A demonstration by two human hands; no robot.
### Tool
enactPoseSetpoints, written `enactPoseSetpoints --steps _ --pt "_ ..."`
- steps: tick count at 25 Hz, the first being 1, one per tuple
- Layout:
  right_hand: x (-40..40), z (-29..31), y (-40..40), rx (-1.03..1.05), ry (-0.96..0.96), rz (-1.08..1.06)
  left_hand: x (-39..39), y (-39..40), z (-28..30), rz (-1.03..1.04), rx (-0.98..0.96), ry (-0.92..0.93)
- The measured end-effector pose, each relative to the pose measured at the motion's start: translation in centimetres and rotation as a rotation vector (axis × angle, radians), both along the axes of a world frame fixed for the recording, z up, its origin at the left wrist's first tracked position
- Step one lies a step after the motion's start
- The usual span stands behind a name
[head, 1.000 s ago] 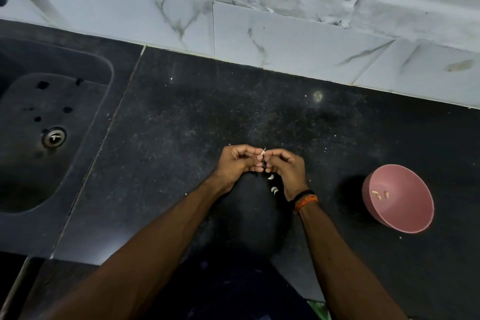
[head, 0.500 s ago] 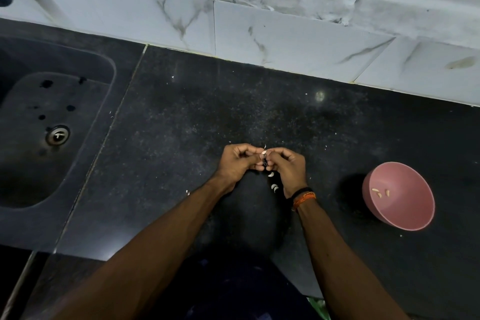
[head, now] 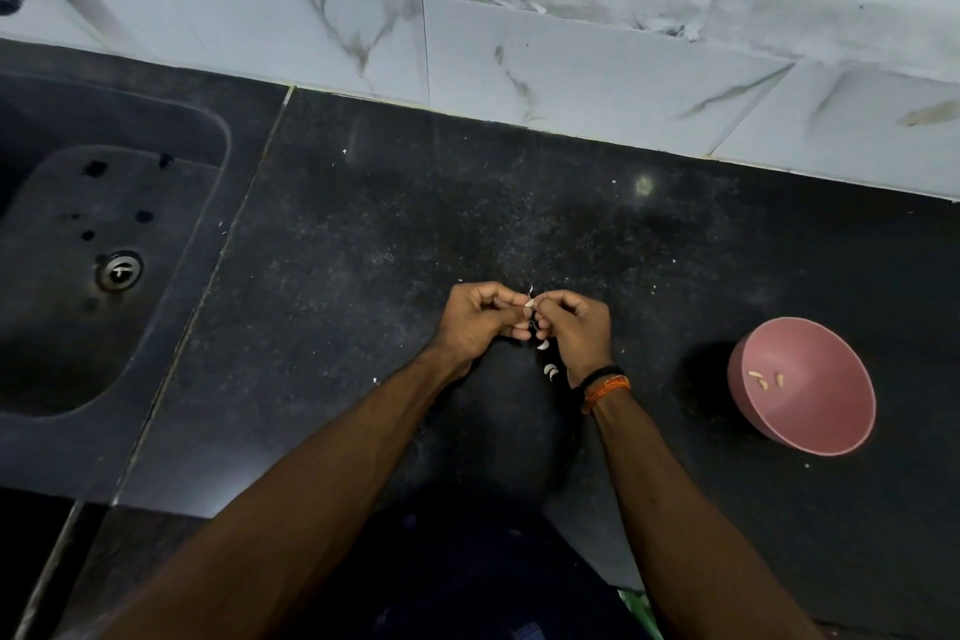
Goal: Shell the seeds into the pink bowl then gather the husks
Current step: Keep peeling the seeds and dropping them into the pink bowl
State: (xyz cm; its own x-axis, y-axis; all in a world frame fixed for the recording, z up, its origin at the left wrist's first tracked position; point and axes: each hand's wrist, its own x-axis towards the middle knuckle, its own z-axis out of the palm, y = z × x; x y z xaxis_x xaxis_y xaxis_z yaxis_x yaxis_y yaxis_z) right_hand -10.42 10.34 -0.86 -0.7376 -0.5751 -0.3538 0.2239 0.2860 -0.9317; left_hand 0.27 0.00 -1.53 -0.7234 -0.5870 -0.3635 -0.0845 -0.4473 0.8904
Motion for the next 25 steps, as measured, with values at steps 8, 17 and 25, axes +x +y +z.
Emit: enactPoseSetpoints --steps 8,17,25 --pt "-0.1 -0.2 -0.1 0.007 -0.03 0.012 0.2 -0.4 0.3 -0.046 0.056 0.016" --pt "-0.3 -0.5 0.0 0.032 -0.022 0.008 0.8 -1.2 0.6 0.003 0.276 0.037" --pt "-0.3 -0.2 0.1 -0.042 -0.093 0.05 0.6 -1.8 1.0 0.001 0.339 -0.015"
